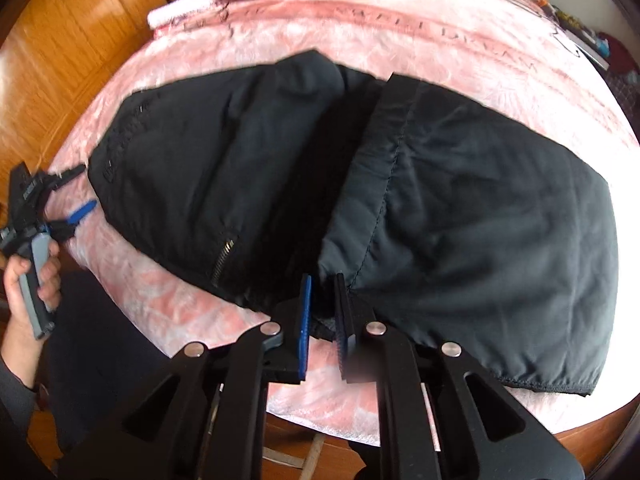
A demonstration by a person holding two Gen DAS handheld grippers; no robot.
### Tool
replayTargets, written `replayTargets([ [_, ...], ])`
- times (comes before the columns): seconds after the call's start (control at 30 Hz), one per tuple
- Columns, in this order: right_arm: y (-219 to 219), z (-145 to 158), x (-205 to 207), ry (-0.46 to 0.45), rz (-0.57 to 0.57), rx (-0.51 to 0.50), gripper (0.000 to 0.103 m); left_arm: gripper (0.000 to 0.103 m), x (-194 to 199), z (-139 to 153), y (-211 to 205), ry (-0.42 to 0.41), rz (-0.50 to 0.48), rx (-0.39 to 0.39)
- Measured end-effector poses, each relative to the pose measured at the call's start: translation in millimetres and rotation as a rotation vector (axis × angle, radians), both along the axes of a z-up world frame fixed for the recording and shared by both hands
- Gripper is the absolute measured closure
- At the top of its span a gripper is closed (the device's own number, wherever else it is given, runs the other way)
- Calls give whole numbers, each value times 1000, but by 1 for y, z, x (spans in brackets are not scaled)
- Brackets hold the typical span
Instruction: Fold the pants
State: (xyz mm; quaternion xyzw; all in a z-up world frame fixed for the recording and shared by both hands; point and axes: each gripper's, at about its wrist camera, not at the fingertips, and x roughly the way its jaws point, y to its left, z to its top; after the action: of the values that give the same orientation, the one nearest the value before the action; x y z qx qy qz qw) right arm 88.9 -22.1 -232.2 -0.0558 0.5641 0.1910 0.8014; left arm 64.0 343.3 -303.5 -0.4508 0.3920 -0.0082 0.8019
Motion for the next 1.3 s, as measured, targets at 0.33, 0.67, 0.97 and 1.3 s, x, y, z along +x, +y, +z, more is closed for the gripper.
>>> replayTargets([
  [0.33,-23,9,72,54,-27,38,59,13,1,7,4,4,60,-64],
  [0.67,115,66,155,252,464,32,10,13,15,-9,4,69,188,-281],
  [0.97,340,16,224,545,866,-28,8,13,15,-31,18,80,321,-407],
  [1.3,411,-50,231,682,1007,-58,8,29,11,-46,29,106,349,-475],
])
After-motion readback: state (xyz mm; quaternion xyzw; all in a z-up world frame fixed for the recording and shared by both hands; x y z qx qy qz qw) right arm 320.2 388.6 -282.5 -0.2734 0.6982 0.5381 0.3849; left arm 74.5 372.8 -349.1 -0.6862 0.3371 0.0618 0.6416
